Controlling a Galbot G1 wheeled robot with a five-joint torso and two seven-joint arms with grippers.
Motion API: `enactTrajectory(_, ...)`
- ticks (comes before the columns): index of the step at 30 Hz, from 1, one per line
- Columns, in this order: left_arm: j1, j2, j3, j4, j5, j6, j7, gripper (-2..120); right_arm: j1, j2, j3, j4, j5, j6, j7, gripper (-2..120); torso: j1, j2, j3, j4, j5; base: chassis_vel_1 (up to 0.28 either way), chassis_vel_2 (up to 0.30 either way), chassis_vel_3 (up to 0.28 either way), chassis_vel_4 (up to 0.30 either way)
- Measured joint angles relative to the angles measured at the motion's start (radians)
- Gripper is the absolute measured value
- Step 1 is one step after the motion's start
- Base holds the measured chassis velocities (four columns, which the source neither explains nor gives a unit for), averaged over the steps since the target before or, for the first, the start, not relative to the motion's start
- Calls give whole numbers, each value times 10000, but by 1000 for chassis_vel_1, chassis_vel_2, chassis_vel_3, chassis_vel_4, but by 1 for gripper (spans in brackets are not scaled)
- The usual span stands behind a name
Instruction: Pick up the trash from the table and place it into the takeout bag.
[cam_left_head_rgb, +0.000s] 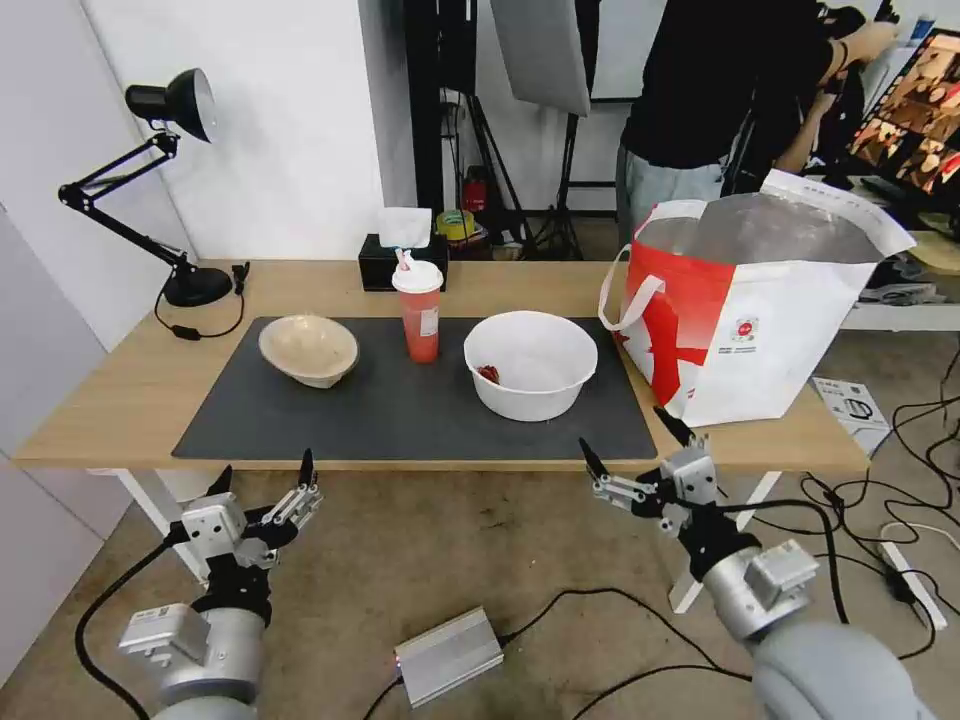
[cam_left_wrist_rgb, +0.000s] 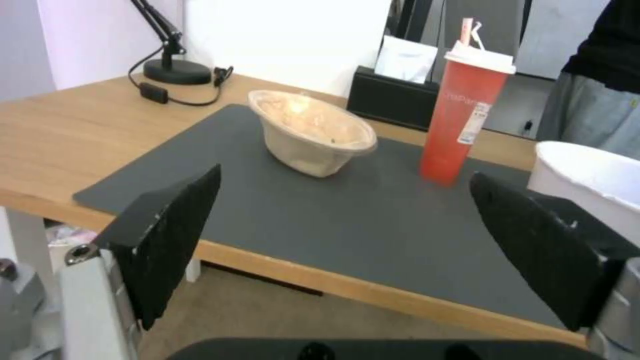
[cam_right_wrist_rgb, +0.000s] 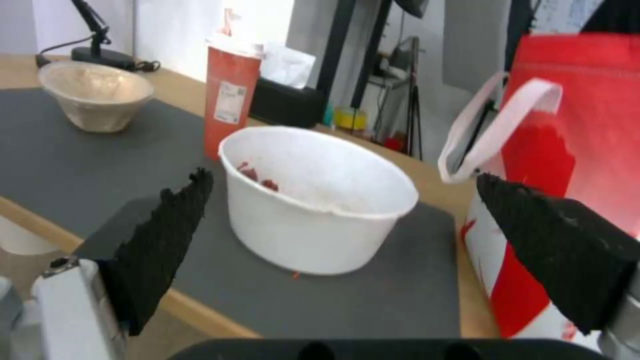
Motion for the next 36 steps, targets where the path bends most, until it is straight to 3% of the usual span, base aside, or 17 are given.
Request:
enactTrajectory(21, 27, -66, 39, -11, 40, -34, 97, 100, 2112, -1795, -396, -634, 1569, -157, -904, 100, 0, 0, 0, -1, 0, 0, 0, 0, 0)
enactTrajectory(36, 8, -186, 137, 71, 71, -57, 176, 100, 5297, -2582, -2162, -1885, 2487, -474, -1936, 100, 0, 0, 0, 0, -1, 0, 0, 0, 0)
